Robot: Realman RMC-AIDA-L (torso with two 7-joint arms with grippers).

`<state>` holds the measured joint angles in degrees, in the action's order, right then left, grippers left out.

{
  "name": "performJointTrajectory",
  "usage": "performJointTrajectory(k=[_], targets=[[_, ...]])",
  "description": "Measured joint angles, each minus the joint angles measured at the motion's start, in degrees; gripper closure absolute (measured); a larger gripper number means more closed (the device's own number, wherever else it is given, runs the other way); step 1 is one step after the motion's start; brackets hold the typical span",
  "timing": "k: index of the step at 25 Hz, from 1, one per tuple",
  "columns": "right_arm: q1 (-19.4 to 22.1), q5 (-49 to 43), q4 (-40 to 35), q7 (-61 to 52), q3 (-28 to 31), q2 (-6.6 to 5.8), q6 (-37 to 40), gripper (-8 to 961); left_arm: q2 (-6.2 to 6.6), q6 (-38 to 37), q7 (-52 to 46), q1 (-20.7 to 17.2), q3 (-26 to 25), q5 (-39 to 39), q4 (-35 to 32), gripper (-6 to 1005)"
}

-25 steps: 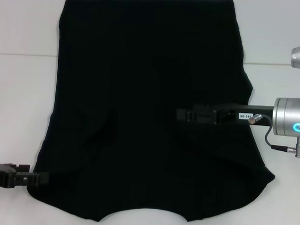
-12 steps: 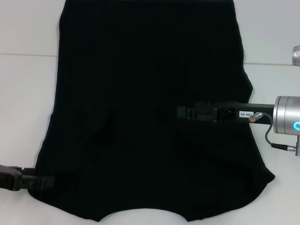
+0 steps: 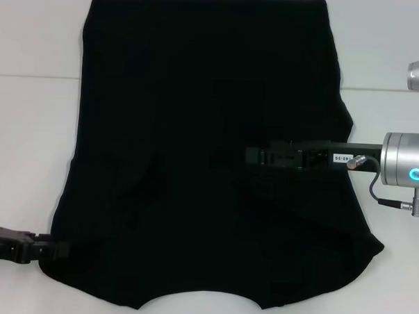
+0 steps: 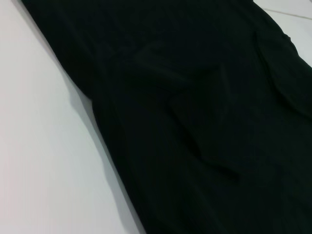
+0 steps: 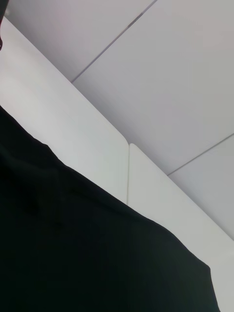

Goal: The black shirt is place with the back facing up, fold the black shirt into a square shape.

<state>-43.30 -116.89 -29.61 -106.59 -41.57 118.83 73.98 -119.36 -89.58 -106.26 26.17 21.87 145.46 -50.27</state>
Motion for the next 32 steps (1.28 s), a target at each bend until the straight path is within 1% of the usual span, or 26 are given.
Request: performJointTrajectory(k=[4,10,16,18,21,23,25,28,29,32], targets=[[0.0,0.0,0.0,0.0,0.0,0.0,0.0,10,0.0,0.0,0.0,0.0,0.0,0.0,0.0,398],[0.0,0.0,0.0,0.0,0.0,0.0,0.1,11,0.0,0.0,0.0,-0.1,0.0,0.0,0.0,613],[0.5,0.0,0.0,0.0,0.0,-0.11,0.2,11,0.0,0.0,0.0,-0.1,0.2,0.0,0.0,848],[0.7,0.0,0.0,0.0,0.0,-0.25,0.3,12,0.0,-0.2,0.0,-0.1,0.2,0.0,0.0,985],[1.0,-0.1,0.0,-0.4,-0.1,-0.73,0.4,12,0.07,-0.4,0.0,-0.1,0.2,0.0,0.0,985],[1.3,-0.3,0.0,-1.1,-0.3,-1.33,0.8,12,0.13,-0.6,0.0,-0.1,0.1,0.0,0.0,985],[1.9,-1.1,0.0,-2.7,-0.5,-2.42,1.8,12,0.28,-0.9,0.0,-0.1,0.0,0.0,0.0,985],[3.2,-2.4,0.0,-5.4,-0.5,-4.38,3.4,13,0.52,-2.0,0.0,-0.1,-0.2,0.4,-0.1,986],[4.0,-2.6,0.0,-5.9,-0.5,-5.25,4.0,13,0.53,-2.4,0.0,-0.1,-0.2,0.6,-0.1,986],[6.0,-2.8,-0.1,-6.1,-0.2,-6.99,5.4,13,0.53,-3.2,0.0,-0.1,0.0,1.1,-0.2,986]])
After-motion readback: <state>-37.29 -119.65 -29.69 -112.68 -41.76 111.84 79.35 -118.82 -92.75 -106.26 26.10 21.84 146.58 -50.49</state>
